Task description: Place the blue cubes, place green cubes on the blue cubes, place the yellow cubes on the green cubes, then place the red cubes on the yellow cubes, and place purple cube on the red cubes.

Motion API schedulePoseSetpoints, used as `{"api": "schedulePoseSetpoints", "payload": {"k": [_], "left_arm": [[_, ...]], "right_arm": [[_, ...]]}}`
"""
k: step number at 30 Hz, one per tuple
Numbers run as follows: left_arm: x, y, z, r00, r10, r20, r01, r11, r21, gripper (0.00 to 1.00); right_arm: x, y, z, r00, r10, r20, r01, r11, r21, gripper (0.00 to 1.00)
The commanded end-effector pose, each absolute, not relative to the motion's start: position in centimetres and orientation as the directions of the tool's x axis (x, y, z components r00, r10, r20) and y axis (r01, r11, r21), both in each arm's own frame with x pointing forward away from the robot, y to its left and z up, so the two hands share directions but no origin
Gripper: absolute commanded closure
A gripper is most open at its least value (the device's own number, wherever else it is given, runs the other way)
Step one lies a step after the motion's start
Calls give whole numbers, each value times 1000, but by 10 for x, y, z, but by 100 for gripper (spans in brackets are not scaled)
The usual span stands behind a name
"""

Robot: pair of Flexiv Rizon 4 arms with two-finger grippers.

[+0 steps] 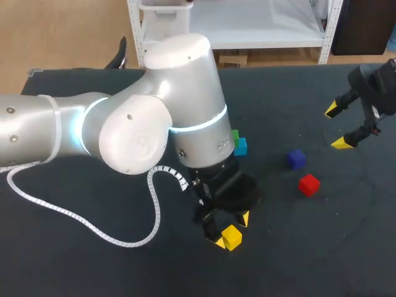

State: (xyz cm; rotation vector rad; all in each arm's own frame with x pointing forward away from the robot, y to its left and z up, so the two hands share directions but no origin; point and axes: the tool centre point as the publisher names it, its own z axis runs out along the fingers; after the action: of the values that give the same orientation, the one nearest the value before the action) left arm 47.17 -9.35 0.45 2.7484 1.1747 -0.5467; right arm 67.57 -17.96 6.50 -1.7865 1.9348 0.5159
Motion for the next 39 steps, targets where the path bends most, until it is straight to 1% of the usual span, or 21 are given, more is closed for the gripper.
{"api": "schedulePoseSetpoints", "payload": {"k": [1, 6, 7, 8, 9, 10, 11, 17, 19, 26, 35, 39], "left_arm": [[474, -95, 2, 639, 679, -361, 714, -699, -52, 36], [473, -95, 1, 635, 683, -361, 717, -695, -55, 55], [473, -95, 1, 634, 684, -361, 718, -694, -54, 61], [473, -95, 1, 633, 685, -360, 719, -693, -53, 64], [473, -95, 0, 633, 686, -359, 720, -692, -52, 73], [473, -95, 0, 632, 688, -358, 722, -690, -51, 88], [474, -94, 0, 630, 690, -357, 724, -687, -51, 100], [475, -92, 1, 621, 704, -343, 736, -675, -51, 100], [479, -88, 4, 598, 729, -335, 760, -648, -55, 100], [508, -61, 28, 419, 844, -335, 883, -465, -69, 100], [548, -27, 69, 161, 938, -308, 986, -170, -2, 100], [562, -20, 83, 97, 954, -282, 995, -103, -5, 100]], "right_arm": [[676, -180, 65, -55, -824, -563, -996, 89, -32, 0], [676, -180, 65, -55, -824, -563, -996, 89, -32, 0], [676, -180, 65, -55, -824, -563, -996, 89, -32, 0], [676, -180, 65, -55, -824, -563, -996, 89, -32, 0], [676, -180, 65, -55, -824, -563, -996, 89, -32, 0], [676, -180, 65, -55, -824, -563, -996, 89, -32, 0], [676, -180, 65, -55, -824, -563, -996, 89, -32, 0], [676, -180, 65, -55, -824, -563, -996, 89, -32, 0], [676, -180, 65, -55, -824, -563, -996, 89, -32, 0], [676, -180, 65, -55, -824, -563, -996, 89, -32, 0], [676, -180, 65, -55, -824, -563, -996, 89, -32, 0], [676, -180, 65, -55, -824, -563, -996, 89, -32, 0]]}}
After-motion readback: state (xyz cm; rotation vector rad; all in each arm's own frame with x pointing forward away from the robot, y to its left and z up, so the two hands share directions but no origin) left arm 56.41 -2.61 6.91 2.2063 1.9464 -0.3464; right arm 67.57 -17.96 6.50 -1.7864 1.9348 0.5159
